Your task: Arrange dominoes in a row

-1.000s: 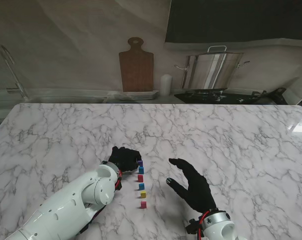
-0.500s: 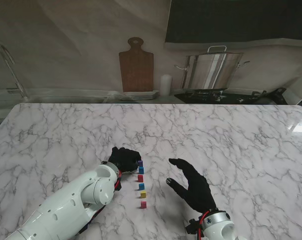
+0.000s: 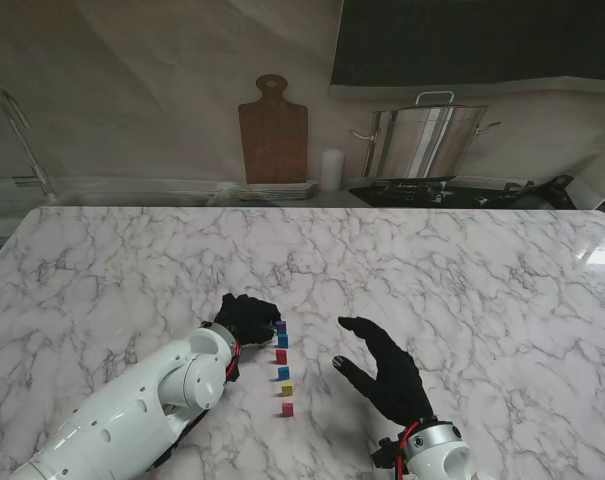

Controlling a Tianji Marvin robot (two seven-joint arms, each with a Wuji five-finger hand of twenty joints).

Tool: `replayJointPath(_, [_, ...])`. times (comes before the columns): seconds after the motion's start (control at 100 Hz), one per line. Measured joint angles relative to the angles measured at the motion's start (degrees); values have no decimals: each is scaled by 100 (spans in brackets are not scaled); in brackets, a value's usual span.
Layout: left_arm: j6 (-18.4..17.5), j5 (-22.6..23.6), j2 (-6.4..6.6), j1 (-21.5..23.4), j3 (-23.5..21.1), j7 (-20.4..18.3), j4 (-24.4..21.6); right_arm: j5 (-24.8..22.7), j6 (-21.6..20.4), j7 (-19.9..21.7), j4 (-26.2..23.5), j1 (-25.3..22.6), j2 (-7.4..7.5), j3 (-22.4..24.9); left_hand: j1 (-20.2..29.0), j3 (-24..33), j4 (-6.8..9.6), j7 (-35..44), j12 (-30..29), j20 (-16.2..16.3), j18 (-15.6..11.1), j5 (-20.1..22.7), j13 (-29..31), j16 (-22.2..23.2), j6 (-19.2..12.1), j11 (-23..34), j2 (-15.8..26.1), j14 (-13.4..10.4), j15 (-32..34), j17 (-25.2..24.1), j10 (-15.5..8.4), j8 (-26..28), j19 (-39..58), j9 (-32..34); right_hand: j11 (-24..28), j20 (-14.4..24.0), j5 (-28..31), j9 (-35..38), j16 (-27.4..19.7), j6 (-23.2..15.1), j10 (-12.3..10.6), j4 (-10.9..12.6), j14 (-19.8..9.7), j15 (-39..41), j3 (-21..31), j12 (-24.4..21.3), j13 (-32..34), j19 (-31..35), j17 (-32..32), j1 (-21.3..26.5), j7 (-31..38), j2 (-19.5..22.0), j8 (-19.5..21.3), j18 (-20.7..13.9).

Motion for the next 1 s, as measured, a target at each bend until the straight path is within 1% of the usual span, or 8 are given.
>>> replayJointPath(0.28, [-63,231,75,176,-280,-252,-193,-1,0,0,0,0,0,-1,-119,85,5,-124,-346,-1,-3,-6,-66,-86,13,9,1,0,-177,-39,3,-17,-187,-159,0,0,0,0,0,0,0,0,0,0,0,0,0,0,0,0,0,0,0,0])
replayJointPath(0.42, [-164,495,144,409,-613,-434,-444,-5,0,7,0,1,2,-5,-124,86,5,-359,-687,-1,-5,-104,-66,-558,58,-196,8,50,-754,-42,31,-106,-461,-286,0,0,0,0,0,0,0,0,0,0,0,0,0,0,0,0,0,0,0,0])
replayJointPath(0.51, [-231,635,173,660,-954,-517,-656,-11,0,11,1,4,3,-11,-151,-23,7,-534,-1008,-2,-5,-186,-66,-980,141,-548,66,122,-1264,-44,171,-167,-758,-412,0,0,0,0,0,0,0,0,0,0,0,0,0,0,0,0,0,0,0,0])
replayJointPath(0.63, [-280,665,218,1026,-1370,-590,-962,-26,0,18,2,8,7,-28,-290,-763,77,-919,-1380,-76,-5,-329,-66,-1436,369,-938,570,177,-1783,-54,292,-329,-1397,-637,0,0,0,0,0,0,0,0,0,0,0,0,0,0,0,0,0,0,0,0])
replayJointPath(0.64, [-282,665,221,1065,-1409,-593,-994,-28,0,18,3,9,7,-30,-290,-844,126,-974,-1406,-77,-5,-369,-67,-1461,383,-951,627,193,-1824,-56,312,-353,-1457,-641,0,0,0,0,0,0,0,0,0,0,0,0,0,0,0,0,0,0,0,0])
replayJointPath(0.81, [-313,684,245,1702,-1986,-597,-1516,-71,-2,12,4,11,9,-57,-115,-2656,305,-1703,-1824,-79,41,-624,-136,-1796,674,-1403,1720,205,-2335,-131,535,-598,-2312,-1088,0,0,0,0,0,0,0,0,0,0,0,0,0,0,0,0,0,0,0,0])
replayJointPath(0.9, [-361,656,251,2051,-2240,-572,-1800,-82,-2,-2,5,13,10,-71,-118,-2985,308,-2051,-1957,-83,48,-840,-243,-1889,741,-1683,1992,206,-2566,-184,615,-733,-2716,-1338,0,0,0,0,0,0,0,0,0,0,0,0,0,0,0,0,0,0,0,0])
replayJointPath(1.0, [-556,624,250,2482,-2535,-462,-2132,-93,-2,-7,7,17,10,-85,-129,-3125,308,-2288,-2097,-455,74,-1109,-424,-2094,818,-1896,2189,207,-2862,-186,667,-823,-3124,-1652,0,0,0,0,0,0,0,0,0,0,0,0,0,0,0,0,0,0,0,0])
